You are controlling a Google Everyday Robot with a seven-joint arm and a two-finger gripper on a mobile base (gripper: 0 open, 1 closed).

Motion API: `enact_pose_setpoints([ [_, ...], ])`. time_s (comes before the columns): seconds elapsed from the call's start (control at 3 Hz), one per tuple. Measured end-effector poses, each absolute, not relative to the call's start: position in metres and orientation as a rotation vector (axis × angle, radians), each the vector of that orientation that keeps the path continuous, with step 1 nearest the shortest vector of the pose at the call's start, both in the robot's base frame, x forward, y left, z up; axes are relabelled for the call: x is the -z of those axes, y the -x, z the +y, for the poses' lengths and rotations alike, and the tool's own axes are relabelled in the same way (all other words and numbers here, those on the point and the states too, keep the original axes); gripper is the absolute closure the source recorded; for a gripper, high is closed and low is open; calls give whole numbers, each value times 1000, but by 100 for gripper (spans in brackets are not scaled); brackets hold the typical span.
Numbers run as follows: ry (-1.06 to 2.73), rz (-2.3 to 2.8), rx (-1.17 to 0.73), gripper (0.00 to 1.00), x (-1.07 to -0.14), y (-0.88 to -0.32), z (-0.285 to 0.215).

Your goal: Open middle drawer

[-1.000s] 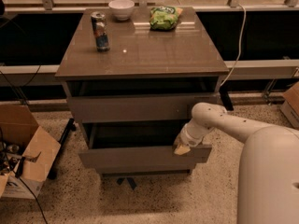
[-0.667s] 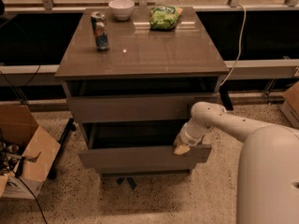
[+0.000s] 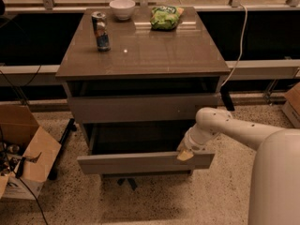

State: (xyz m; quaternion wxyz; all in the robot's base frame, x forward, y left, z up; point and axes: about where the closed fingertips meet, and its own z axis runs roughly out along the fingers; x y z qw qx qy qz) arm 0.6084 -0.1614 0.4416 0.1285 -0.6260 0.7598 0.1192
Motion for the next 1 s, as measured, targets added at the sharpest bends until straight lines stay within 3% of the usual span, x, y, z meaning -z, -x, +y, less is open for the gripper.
enact_pose_setpoints([
  [1.0,1700,2340,-386,100,-436,-562,-176],
])
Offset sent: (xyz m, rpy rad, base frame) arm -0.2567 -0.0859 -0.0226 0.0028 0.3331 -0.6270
